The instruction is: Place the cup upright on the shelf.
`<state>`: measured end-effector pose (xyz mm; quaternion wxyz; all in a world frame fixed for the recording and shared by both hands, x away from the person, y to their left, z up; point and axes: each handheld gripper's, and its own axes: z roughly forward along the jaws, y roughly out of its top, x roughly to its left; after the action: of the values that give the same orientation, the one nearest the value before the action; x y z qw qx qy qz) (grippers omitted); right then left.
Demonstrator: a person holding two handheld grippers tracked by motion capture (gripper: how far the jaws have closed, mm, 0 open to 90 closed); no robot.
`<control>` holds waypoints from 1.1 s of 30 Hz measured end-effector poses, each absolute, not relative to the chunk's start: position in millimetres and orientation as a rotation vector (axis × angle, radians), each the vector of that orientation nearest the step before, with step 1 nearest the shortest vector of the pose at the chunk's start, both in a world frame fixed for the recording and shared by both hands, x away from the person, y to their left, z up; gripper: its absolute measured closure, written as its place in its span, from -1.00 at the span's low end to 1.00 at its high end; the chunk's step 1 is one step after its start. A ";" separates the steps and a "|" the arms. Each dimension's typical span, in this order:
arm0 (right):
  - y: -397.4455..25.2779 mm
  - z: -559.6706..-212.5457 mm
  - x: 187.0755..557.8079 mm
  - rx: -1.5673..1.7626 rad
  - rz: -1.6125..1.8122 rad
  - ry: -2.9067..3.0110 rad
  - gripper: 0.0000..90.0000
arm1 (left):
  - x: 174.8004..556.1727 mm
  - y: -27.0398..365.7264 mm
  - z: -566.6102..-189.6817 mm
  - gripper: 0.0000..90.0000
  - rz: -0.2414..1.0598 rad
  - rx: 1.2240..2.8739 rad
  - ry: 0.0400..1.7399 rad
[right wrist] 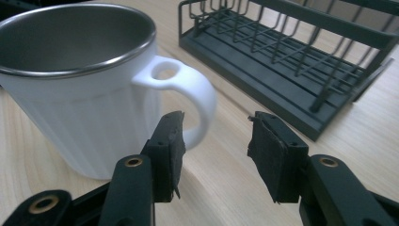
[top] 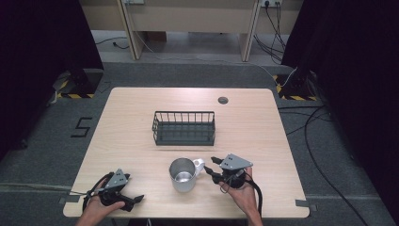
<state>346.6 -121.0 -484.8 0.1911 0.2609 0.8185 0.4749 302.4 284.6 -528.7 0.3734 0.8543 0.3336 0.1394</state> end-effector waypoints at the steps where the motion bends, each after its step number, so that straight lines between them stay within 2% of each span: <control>1: -121.0 -484.8 346.6 0.733 1.334 2.299 0.21 | 302.4 284.6 -528.7 -1.00 0.357 2.188 0.855; 9: -101.6 -485.6 358.3 0.656 1.331 2.326 0.28 | 302.4 284.6 -528.7 -1.00 0.357 2.188 0.855; 16: -100.1 -488.1 359.6 0.594 1.338 2.334 0.55 | 302.4 284.6 -528.7 -1.00 0.357 2.188 0.855; 20: -103.1 -489.3 353.9 0.574 1.325 2.324 0.61 | 302.5 284.4 -528.8 -1.00 0.357 2.186 0.857; 33: -108.2 -489.9 321.5 0.610 1.341 2.321 0.61 | 302.5 284.5 -528.7 -1.00 0.357 2.188 0.856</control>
<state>321.5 -108.2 -489.9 0.1952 0.2178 0.8280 0.4784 302.5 284.5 -528.7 0.3735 0.8540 0.3342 0.1394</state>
